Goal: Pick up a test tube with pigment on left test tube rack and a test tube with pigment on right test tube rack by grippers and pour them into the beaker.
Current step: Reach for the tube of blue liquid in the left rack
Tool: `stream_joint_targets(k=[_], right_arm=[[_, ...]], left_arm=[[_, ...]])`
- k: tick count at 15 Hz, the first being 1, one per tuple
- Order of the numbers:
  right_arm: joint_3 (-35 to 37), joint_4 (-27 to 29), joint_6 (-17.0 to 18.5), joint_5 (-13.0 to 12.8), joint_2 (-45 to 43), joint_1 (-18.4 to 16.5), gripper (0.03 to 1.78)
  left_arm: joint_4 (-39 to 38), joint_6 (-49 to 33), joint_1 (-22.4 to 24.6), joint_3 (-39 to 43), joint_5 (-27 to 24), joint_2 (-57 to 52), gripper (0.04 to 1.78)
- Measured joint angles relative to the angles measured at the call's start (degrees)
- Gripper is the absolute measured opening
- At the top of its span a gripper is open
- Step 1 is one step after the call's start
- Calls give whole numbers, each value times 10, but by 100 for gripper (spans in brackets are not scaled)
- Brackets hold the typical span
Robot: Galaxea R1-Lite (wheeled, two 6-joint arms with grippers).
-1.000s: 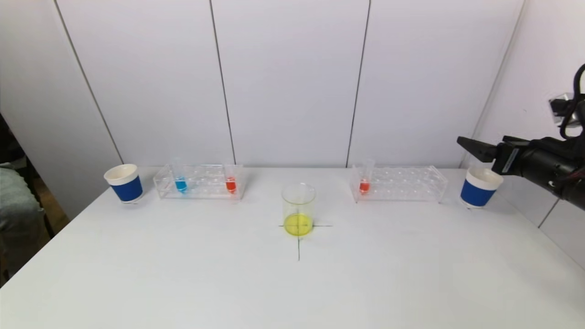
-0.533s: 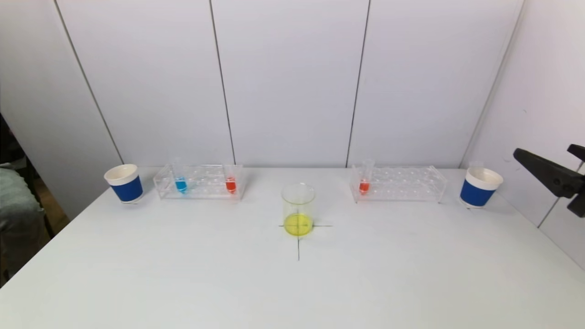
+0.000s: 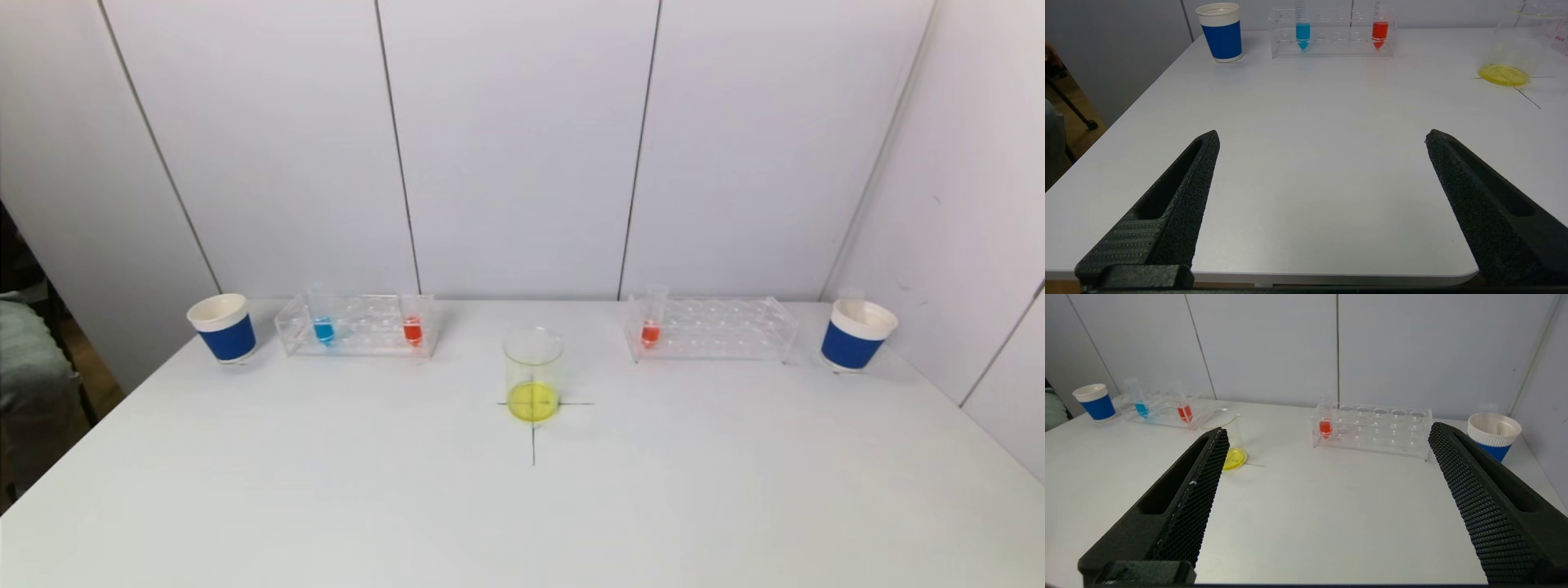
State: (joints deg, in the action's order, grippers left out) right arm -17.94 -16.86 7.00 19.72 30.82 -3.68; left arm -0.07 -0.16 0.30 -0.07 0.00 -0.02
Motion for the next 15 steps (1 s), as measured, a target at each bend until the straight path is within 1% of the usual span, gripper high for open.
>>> stream_joint_targets(k=[2, 3, 5, 7, 9, 10, 12, 14, 15], right_arm=[[1, 85, 0, 8, -72, 0, 177], [4, 116, 1, 7, -101, 0, 177], [5, 136, 4, 2, -139, 5, 177], [5, 160, 4, 4, -178, 17, 177], [-4, 221, 4, 4, -223, 26, 177], [-5, 246, 2, 0, -245, 29, 177], [6, 253, -9, -23, -280, 32, 177], [25, 246, -24, -58, -298, 33, 177], [37, 230, -40, -74, -302, 33, 177]], left_arm=[[0, 0, 0, 0, 0, 0, 176], [0, 0, 0, 0, 0, 0, 176], [0, 0, 0, 0, 0, 0, 176], [0, 0, 0, 0, 0, 0, 176], [0, 0, 0, 0, 0, 0, 176], [0, 0, 0, 0, 0, 0, 176], [0, 0, 0, 0, 0, 0, 176], [0, 0, 0, 0, 0, 0, 176], [0, 0, 0, 0, 0, 0, 176]])
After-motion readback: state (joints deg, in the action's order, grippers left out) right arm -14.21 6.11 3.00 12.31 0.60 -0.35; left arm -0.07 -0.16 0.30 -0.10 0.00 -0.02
